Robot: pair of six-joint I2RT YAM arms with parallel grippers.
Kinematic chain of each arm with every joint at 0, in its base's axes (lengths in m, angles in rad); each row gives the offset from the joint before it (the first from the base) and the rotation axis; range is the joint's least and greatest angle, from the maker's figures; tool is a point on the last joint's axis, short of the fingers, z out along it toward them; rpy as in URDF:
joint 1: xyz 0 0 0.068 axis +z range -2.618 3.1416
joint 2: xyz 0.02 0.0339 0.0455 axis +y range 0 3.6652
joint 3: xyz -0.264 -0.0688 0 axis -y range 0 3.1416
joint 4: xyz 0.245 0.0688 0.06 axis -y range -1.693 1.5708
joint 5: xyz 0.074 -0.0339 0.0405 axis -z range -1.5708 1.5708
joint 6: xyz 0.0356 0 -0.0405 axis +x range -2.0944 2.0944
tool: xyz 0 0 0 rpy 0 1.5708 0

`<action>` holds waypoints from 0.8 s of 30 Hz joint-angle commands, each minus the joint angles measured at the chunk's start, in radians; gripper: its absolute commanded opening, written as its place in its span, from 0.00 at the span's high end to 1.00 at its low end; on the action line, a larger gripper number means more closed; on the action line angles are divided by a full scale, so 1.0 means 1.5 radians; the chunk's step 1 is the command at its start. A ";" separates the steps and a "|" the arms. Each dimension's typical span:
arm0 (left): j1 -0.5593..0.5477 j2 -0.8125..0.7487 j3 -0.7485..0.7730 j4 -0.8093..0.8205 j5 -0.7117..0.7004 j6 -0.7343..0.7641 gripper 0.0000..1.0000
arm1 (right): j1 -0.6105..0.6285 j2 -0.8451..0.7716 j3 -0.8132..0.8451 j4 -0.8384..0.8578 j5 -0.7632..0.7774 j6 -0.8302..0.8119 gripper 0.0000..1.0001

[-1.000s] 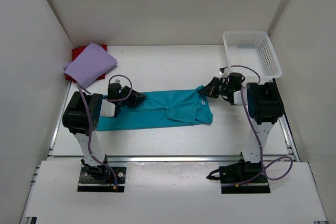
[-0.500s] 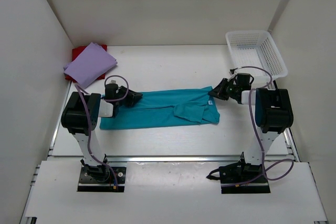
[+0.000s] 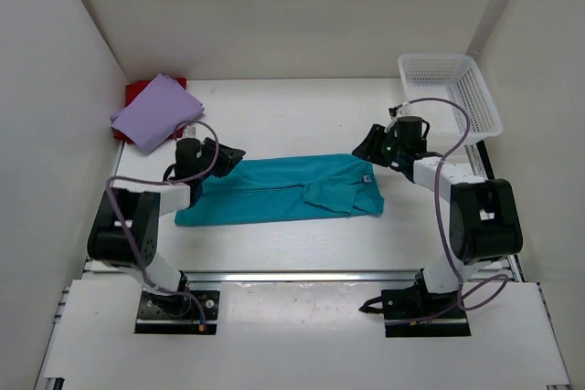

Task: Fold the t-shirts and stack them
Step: Rotate the tshirt 90 degrees

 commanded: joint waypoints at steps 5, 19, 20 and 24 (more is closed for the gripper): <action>-0.069 -0.163 -0.019 -0.089 -0.042 0.095 0.70 | 0.091 -0.027 -0.022 -0.017 0.090 -0.046 0.89; -0.098 -0.308 -0.141 -0.197 0.034 0.192 0.79 | 0.125 0.422 0.526 -0.264 0.045 -0.097 1.00; -0.093 -0.316 -0.149 -0.203 0.045 0.191 0.78 | 0.120 0.510 0.698 -0.339 0.046 -0.113 1.00; -0.082 -0.342 -0.157 -0.251 0.039 0.221 0.72 | 0.097 0.694 1.119 -0.409 -0.074 -0.045 0.92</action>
